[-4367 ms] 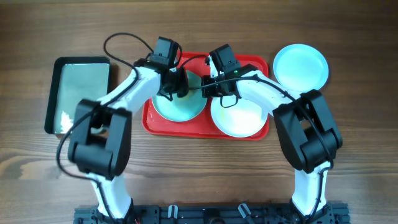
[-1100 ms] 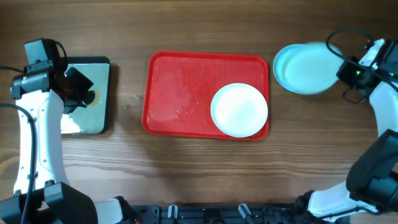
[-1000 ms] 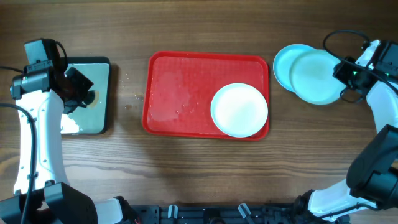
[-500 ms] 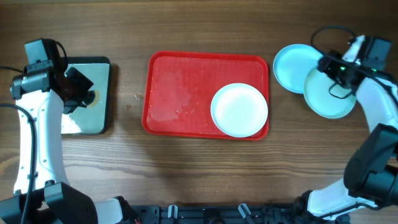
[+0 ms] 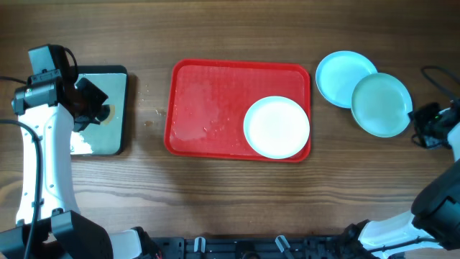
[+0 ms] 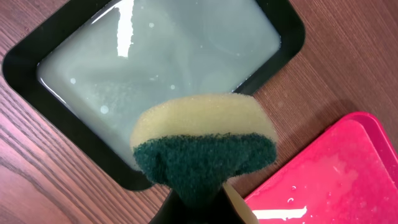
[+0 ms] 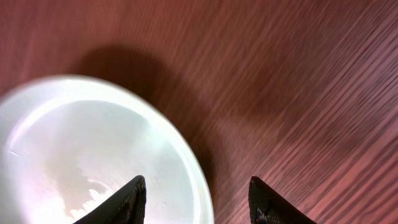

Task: Clean dirty plates on tray and stack at the side

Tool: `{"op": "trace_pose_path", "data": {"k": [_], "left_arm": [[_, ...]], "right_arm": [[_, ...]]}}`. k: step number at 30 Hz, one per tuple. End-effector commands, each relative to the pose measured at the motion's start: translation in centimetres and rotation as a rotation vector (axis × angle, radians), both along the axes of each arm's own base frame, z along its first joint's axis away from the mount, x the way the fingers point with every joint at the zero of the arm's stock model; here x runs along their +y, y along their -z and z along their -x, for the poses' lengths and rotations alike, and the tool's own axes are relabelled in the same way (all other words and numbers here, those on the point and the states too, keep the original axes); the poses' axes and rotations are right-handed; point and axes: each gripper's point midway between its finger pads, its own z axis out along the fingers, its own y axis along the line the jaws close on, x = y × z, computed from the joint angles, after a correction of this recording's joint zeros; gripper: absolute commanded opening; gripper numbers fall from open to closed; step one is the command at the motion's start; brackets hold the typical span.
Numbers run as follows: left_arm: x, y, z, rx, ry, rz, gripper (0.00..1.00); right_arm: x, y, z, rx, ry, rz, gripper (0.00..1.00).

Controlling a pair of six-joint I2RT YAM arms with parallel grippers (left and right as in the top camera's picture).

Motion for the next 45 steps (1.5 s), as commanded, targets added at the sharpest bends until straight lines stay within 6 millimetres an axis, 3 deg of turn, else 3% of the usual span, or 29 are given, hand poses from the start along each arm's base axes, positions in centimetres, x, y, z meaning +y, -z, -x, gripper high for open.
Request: {"op": "trace_pose_path", "data": {"k": [1, 5, 10, 15, 21, 26, 27, 30, 32, 35, 41, 45], "left_arm": [[-0.1, 0.3, 0.1, 0.003, -0.009, 0.016, 0.04], [-0.1, 0.3, 0.1, 0.002, -0.009, 0.016, 0.04], [-0.1, 0.2, 0.0, 0.000, -0.009, 0.015, 0.04], [-0.1, 0.2, 0.0, -0.001, -0.009, 0.015, 0.04], [-0.1, 0.2, 0.0, -0.001, -0.009, 0.015, 0.04], [-0.1, 0.2, 0.0, 0.000, -0.009, 0.014, 0.04], [-0.1, 0.2, 0.0, -0.001, -0.009, 0.015, 0.04], [-0.1, 0.2, 0.0, 0.000, -0.009, 0.015, 0.04], [-0.1, 0.2, 0.0, 0.000, -0.009, 0.015, 0.04], [-0.1, 0.2, 0.0, 0.000, -0.009, 0.015, 0.04], [-0.1, 0.2, 0.0, -0.001, -0.009, 0.015, 0.04], [-0.1, 0.2, 0.0, 0.000, -0.009, 0.015, 0.04]], "right_arm": [[1.2, 1.7, 0.7, 0.014, 0.004, -0.039, 0.53], [1.6, 2.6, 1.2, 0.017, 0.006, -0.040, 0.43], [1.6, 2.6, 1.1, 0.009, 0.005, -0.034, 0.36], [2.1, 2.6, 0.7, 0.008, -0.013, -0.033, 0.36], [3.2, 4.5, 0.0, 0.042, -0.049, -0.035, 0.36], [3.3, 4.6, -0.1, 0.043, -0.051, -0.036, 0.35], [3.3, 4.6, 0.0, 0.044, -0.051, -0.036, 0.31], [3.3, 4.6, -0.1, 0.043, -0.052, -0.037, 0.06], [3.5, 4.4, -0.4, 0.028, -0.064, -0.050, 0.04], [3.7, 2.8, -1.2, -0.012, -0.082, -0.059, 0.04], [5.4, -5.4, -6.2, -0.247, -0.209, -0.020, 0.04], [7.4, -6.4, -8.7, -0.256, -0.273, 0.084, 0.04]]}}
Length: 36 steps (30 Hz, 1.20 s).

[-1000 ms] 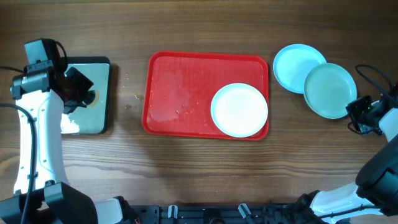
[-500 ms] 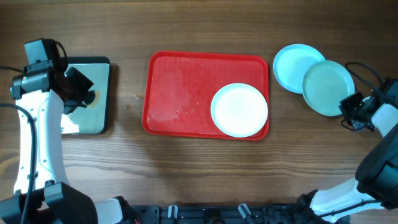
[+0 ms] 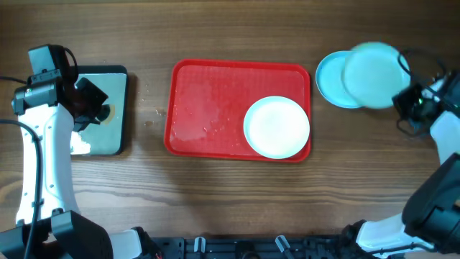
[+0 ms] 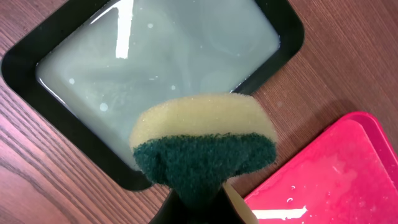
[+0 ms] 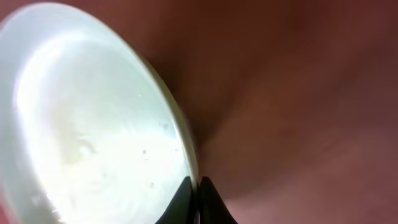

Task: Clean dirty plates on tray and stack at the side

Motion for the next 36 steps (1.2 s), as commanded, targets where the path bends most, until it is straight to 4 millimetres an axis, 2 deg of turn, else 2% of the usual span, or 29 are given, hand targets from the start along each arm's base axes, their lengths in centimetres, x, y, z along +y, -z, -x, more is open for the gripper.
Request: {"op": "trace_pose_path", "data": {"k": [1, 3, 6, 11, 15, 16, 18, 19, 21, 23, 25, 27, 29, 31, 34, 36], "left_arm": [[0.0, 0.2, 0.0, 0.002, -0.010, 0.013, 0.04], [0.0, 0.2, 0.0, 0.002, -0.010, 0.013, 0.04], [0.0, 0.2, 0.0, 0.002, -0.010, 0.013, 0.04], [0.0, 0.2, 0.0, 0.001, -0.010, 0.013, 0.04], [0.0, 0.2, 0.0, 0.001, -0.010, 0.013, 0.04], [0.0, 0.2, 0.0, 0.001, -0.010, 0.013, 0.04], [0.0, 0.2, 0.0, 0.001, -0.010, 0.013, 0.04], [0.0, 0.2, 0.0, 0.001, -0.010, 0.013, 0.04], [0.0, 0.2, 0.0, 0.001, -0.010, 0.013, 0.04], [0.0, 0.2, 0.0, 0.001, -0.010, 0.013, 0.04], [0.0, 0.2, 0.0, 0.002, -0.010, 0.013, 0.04], [0.0, 0.2, 0.0, 0.002, -0.010, 0.013, 0.04], [0.0, 0.2, 0.0, 0.001, -0.010, 0.013, 0.04], [0.0, 0.2, 0.0, 0.001, -0.010, 0.013, 0.04], [0.0, 0.2, 0.0, 0.001, -0.010, 0.013, 0.04], [0.0, 0.2, 0.0, 0.002, -0.010, 0.013, 0.04]], "right_arm": [[2.4, -2.0, -2.7, -0.042, -0.072, 0.111, 0.04], [3.3, -1.5, -3.2, -0.016, -0.078, 0.170, 0.04], [3.2, -0.5, -3.3, 0.047, -0.035, 0.268, 0.04], [2.5, 0.1, -3.1, 0.067, -0.012, 0.291, 0.04], [2.6, 2.3, -2.9, 0.116, -0.021, 0.274, 0.04], [2.7, 2.9, -2.9, 0.125, -0.029, 0.266, 0.08], [3.5, 3.6, -3.0, 0.128, -0.066, 0.234, 0.38], [4.1, 3.5, -3.2, 0.116, -0.103, 0.220, 0.48], [5.3, 2.7, -3.8, 0.074, -0.179, 0.192, 0.52], [6.6, 0.7, -3.9, 0.038, -0.239, 0.163, 0.48], [7.2, -1.5, -3.4, 0.032, -0.249, 0.160, 0.46], [8.7, -3.5, -3.0, 0.008, -0.291, 0.134, 0.46], [12.4, -5.9, -2.9, -0.089, -0.498, 0.119, 0.46], [15.9, -7.1, -2.8, -0.169, -0.694, 0.122, 0.45], [19.7, -6.4, -2.6, -0.196, -0.932, 0.226, 0.34], [20.8, -4.2, -2.6, -0.114, -0.996, 0.345, 0.37]]}}
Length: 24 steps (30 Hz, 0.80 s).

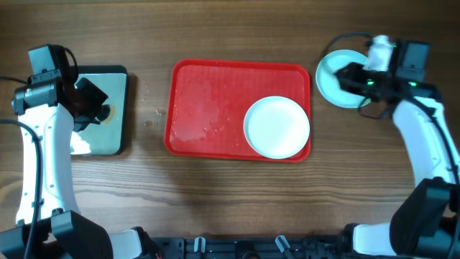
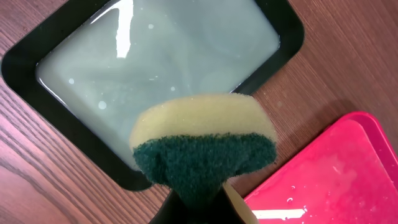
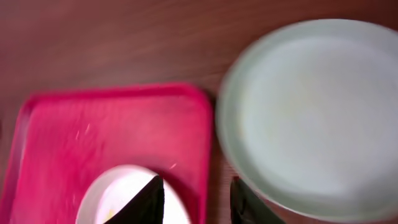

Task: Clean dirty plates on tray and stack at the side
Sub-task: 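Move the right gripper to the white plate on the red tray and grip its rim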

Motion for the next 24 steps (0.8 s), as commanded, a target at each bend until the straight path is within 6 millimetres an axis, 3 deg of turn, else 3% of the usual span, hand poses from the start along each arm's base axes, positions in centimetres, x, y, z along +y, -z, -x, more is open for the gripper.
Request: {"op": "trace_pose_path", "data": {"k": [1, 3, 6, 8, 15, 21, 24], "left_arm": [[0.0, 0.2, 0.0, 0.002, -0.010, 0.013, 0.04], [0.0, 0.2, 0.0, 0.002, -0.010, 0.013, 0.04], [0.0, 0.2, 0.0, 0.001, -0.010, 0.013, 0.04], [0.0, 0.2, 0.0, 0.001, -0.010, 0.013, 0.04], [0.0, 0.2, 0.0, 0.001, -0.010, 0.013, 0.04], [-0.2, 0.2, 0.0, -0.001, -0.007, 0.020, 0.04], [-0.2, 0.2, 0.0, -0.002, -0.007, 0.020, 0.04]], "right_arm": [[2.6, 3.0, 0.0, 0.022, -0.172, 0.227, 0.41], [3.0, 4.8, 0.5, 0.095, -0.123, 0.271, 0.43], [6.3, 7.3, 2.3, 0.188, -0.214, 0.252, 0.45], [7.2, 8.3, 2.5, 0.192, -0.285, 0.290, 0.44], [7.1, 13.0, 3.8, 0.315, -0.334, 0.329, 0.42], [6.8, 14.1, 4.7, 0.378, -0.310, 0.325, 0.40], [8.9, 13.8, 5.8, 0.414, -0.320, 0.199, 0.38]]}}
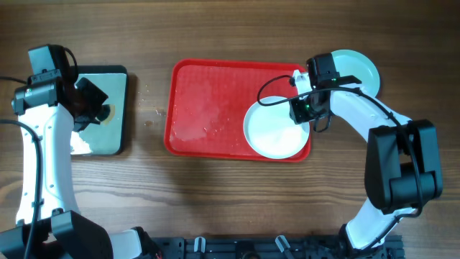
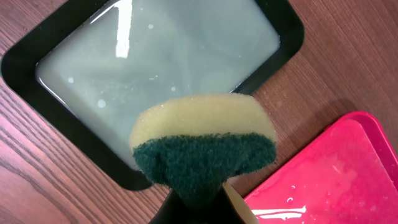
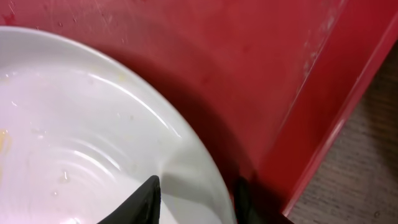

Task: Clean dirty plates on tray and stack at the side
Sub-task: 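Move the right gripper to the white plate on the red tray and grip its rim, then bring the sponge to the white plate and scrub it with the left gripper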

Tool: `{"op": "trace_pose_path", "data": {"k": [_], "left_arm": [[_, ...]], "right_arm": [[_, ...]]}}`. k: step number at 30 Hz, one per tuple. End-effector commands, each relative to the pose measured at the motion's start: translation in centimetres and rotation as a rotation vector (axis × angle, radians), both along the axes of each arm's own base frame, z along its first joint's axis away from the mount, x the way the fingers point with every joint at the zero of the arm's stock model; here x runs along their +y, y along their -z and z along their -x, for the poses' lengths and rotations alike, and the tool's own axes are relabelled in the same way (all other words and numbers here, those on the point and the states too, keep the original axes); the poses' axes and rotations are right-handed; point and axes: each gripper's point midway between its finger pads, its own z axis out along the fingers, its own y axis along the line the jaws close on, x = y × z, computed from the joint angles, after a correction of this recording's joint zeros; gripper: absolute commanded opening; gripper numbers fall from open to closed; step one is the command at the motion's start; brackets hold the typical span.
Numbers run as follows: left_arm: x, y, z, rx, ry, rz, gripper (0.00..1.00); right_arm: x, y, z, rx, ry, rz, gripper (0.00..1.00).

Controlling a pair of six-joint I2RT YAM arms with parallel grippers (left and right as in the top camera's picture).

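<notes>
A white plate [image 1: 273, 133] lies in the right half of the red tray [image 1: 208, 101]. My right gripper [image 1: 303, 115] is open at the plate's right rim. In the right wrist view one finger is over the white plate [image 3: 74, 124] and the other outside its rim, above the red tray [image 3: 249, 62]; the right gripper [image 3: 196, 199] straddles the edge. Two pale plates [image 1: 359, 66] sit stacked to the tray's upper right. My left gripper [image 2: 202, 202] is shut on a yellow-and-green sponge [image 2: 202, 143] above the black basin [image 2: 292, 34].
The black basin [image 1: 123, 108] of cloudy water stands left of the tray. Water drops and smears lie on the tray's left half. My right arm crosses part of the plate stack. Bare wooden table lies all around.
My right gripper has moved from above the stacked plates down-left to the white plate's right rim on the tray, still open. The left arm and sponge have not moved.
A green plate lay beside a blue one at the far right, my right gripper open at its edge. Then the gripper was shut on the green plate, over the blue one. Later it was open above the stack. Now it straddles the white plate's rim.
</notes>
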Motion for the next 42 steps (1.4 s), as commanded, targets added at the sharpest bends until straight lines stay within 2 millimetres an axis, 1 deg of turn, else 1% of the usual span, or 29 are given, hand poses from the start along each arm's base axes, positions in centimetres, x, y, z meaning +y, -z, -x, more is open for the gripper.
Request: {"op": "trace_pose_path", "data": {"k": [1, 2, 4, 5, 6, 7, 9, 10, 13, 16, 18, 20, 21, 22, 23, 29, 31, 33, 34, 39, 42], "left_arm": [[-0.2, 0.2, 0.0, -0.002, -0.007, 0.020, 0.04], [-0.1, 0.2, -0.1, -0.003, -0.007, 0.019, 0.04], [-0.1, 0.2, -0.1, -0.006, -0.007, 0.018, 0.04], [-0.1, 0.2, -0.1, -0.005, -0.007, 0.018, 0.04], [-0.1, 0.2, -0.1, -0.004, -0.007, 0.019, 0.04], [-0.1, 0.2, -0.1, -0.004, -0.007, 0.019, 0.04], [-0.1, 0.2, -0.1, -0.004, -0.007, 0.019, 0.04], [-0.1, 0.2, -0.1, -0.004, -0.007, 0.019, 0.04], [-0.1, 0.2, -0.1, -0.004, -0.007, 0.019, 0.04], [-0.1, 0.2, -0.1, -0.005, -0.007, 0.019, 0.04], [-0.1, 0.2, -0.1, -0.005, -0.007, 0.019, 0.04], [-0.4, 0.2, -0.2, -0.009, -0.001, 0.031, 0.04], [-0.4, 0.2, -0.2, -0.009, 0.000, 0.035, 0.04], [-0.5, 0.2, -0.2, -0.009, 0.001, 0.035, 0.04], [-0.5, 0.2, -0.2, -0.009, 0.002, 0.035, 0.04], [-0.6, 0.2, -0.2, -0.011, 0.004, 0.040, 0.04], [-1.2, 0.2, -0.4, -0.020, 0.017, 0.072, 0.04], [-1.7, 0.1, -0.6, -0.031, 0.040, 0.095, 0.04], [-2.4, 0.0, -1.0, -0.046, 0.093, 0.112, 0.04], [-5.2, -0.3, -2.0, -0.076, 0.191, 0.144, 0.04], [-8.0, -0.6, -3.0, -0.101, 0.273, 0.149, 0.04]], "right_arm": [[2.5, 0.1, 1.0, 0.068, 0.029, -0.124, 0.38], [3.7, -0.2, 0.8, 0.054, 0.009, -0.146, 0.38], [5.3, -0.6, 0.1, 0.007, -0.034, -0.140, 0.39], [5.9, -0.9, -0.5, -0.033, -0.052, -0.086, 0.41], [5.7, -1.1, -0.8, -0.047, -0.030, -0.039, 0.42], [5.1, -1.4, -1.3, -0.059, 0.031, 0.020, 0.41], [4.3, -2.0, -1.3, -0.042, 0.121, 0.061, 0.41], [4.4, -2.3, -0.9, -0.008, 0.138, 0.054, 0.41], [4.2, -2.0, 0.9, 0.070, 0.134, 0.057, 0.42], [4.0, -1.0, 2.3, 0.131, 0.161, 0.063, 0.41], [3.9, -0.2, 2.8, 0.145, 0.197, 0.061, 0.41], [4.2, 0.1, 2.9, 0.145, 0.196, 0.040, 0.37], [4.2, 0.1, 2.9, 0.149, 0.211, 0.036, 0.33], [4.2, 0.1, 3.0, 0.151, 0.220, 0.036, 0.26], [4.2, 0.1, 3.0, 0.152, 0.220, 0.035, 0.23], [4.0, 0.7, 3.7, 0.169, 0.220, 0.045, 0.23], [3.9, 0.9, 3.9, 0.174, 0.220, 0.046, 0.20], [4.0, 0.9, 3.5, 0.158, 0.220, 0.039, 0.17], [4.3, 0.9, 3.1, 0.141, 0.219, 0.026, 0.04], [5.2, 0.5, 0.8, 0.054, 0.216, -0.023, 0.04], [7.0, -0.3, -1.1, -0.012, 0.195, -0.124, 0.04]]}}
